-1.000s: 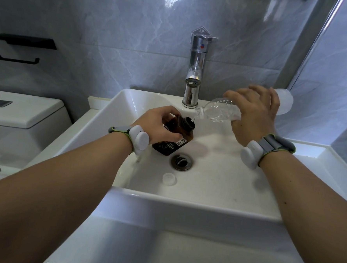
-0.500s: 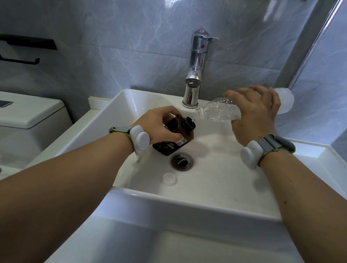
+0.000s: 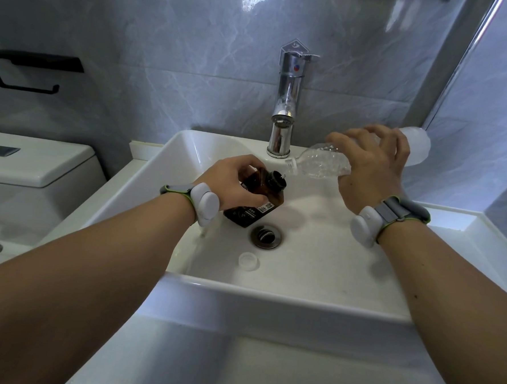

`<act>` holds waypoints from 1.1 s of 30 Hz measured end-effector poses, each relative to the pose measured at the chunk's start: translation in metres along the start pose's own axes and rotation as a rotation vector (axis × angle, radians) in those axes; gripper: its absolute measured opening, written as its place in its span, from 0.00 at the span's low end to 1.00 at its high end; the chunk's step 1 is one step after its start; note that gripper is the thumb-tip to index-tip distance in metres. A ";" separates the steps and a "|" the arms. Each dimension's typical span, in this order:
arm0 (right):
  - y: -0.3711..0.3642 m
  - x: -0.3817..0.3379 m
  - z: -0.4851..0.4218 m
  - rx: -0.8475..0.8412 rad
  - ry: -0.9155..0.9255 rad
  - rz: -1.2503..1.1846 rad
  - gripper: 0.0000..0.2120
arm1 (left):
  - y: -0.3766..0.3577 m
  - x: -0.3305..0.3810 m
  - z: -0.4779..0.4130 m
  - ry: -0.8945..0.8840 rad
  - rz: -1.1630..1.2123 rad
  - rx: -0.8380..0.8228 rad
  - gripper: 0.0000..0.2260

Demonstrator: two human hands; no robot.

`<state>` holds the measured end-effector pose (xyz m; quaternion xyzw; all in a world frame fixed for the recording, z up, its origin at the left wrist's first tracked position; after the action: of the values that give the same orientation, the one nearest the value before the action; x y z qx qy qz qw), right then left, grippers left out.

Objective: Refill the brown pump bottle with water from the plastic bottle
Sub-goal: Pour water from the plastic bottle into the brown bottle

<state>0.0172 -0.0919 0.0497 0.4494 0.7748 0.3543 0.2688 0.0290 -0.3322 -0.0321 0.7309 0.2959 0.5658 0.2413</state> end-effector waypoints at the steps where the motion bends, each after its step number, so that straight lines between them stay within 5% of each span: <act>1: 0.000 0.000 0.000 -0.002 -0.002 0.000 0.35 | 0.000 0.000 0.000 0.002 0.001 0.000 0.23; 14: 0.007 -0.007 0.006 0.042 -0.049 -0.137 0.34 | 0.001 0.001 0.000 -0.010 0.002 0.004 0.22; 33: 0.001 -0.006 0.002 -0.028 0.006 0.001 0.31 | 0.001 0.000 -0.001 -0.008 -0.004 0.000 0.23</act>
<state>0.0218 -0.0968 0.0495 0.4450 0.7703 0.3664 0.2727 0.0286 -0.3323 -0.0313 0.7327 0.2964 0.5622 0.2435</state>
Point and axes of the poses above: each hand's wrist, its own z-axis away from the middle knuckle, its own y-axis out of the back of the hand, x = y × z, the point moved 9 cm from there along -z, towards the middle knuckle, and after that the axes turned 2 degrees about -z, right-handed, at the moved point
